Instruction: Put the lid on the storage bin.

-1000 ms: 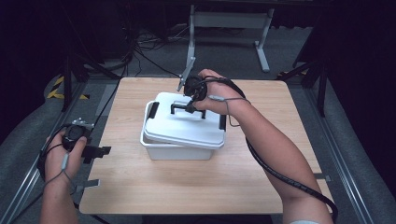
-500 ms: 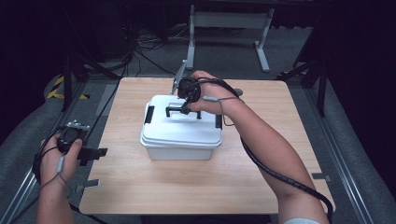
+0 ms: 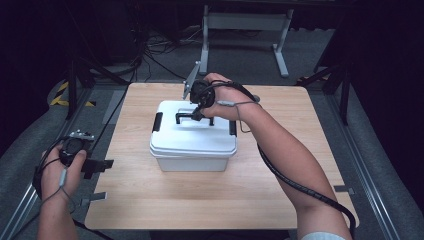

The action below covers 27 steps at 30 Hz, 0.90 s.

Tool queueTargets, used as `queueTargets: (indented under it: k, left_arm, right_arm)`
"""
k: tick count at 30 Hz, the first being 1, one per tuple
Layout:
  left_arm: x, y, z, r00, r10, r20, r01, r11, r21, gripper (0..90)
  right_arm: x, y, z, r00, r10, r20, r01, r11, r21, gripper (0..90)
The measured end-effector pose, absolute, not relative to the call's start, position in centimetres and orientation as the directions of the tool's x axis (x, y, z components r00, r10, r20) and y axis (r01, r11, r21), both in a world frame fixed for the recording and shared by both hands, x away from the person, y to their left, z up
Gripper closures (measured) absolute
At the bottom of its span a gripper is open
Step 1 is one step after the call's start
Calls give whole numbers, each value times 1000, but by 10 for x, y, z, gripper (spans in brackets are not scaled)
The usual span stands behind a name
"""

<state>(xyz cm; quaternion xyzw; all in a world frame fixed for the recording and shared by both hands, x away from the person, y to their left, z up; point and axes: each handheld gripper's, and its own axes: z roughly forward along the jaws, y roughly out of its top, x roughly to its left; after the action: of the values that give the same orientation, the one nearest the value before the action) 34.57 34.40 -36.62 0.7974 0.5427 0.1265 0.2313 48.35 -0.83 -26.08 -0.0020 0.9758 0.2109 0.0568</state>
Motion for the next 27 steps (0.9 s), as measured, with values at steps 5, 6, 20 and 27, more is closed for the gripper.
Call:
queueTargets:
  k: [5, 6, 20, 27]
  left_arm:
    - [346, 344, -366, 380, 923, -51, 806, -304, 507, 178]
    - [346, 345, -366, 382, 923, -52, 806, -305, 507, 178]
    - [345, 346, -367, 371, 927, -56, 812, -295, 504, 178]
    - [348, 343, -367, 386, 921, -55, 808, -309, 501, 177]
  right_arm:
    - [485, -2, -267, -994, 13, -105, -30, 918, 395, 850]
    - [486, -1, -269, -995, 8, -102, -33, 920, 390, 850]
    - [491, 0, -281, -996, 8, -86, -26, 918, 396, 849]
    - [488, -4, -282, -996, 35, -81, -2, 910, 416, 832]
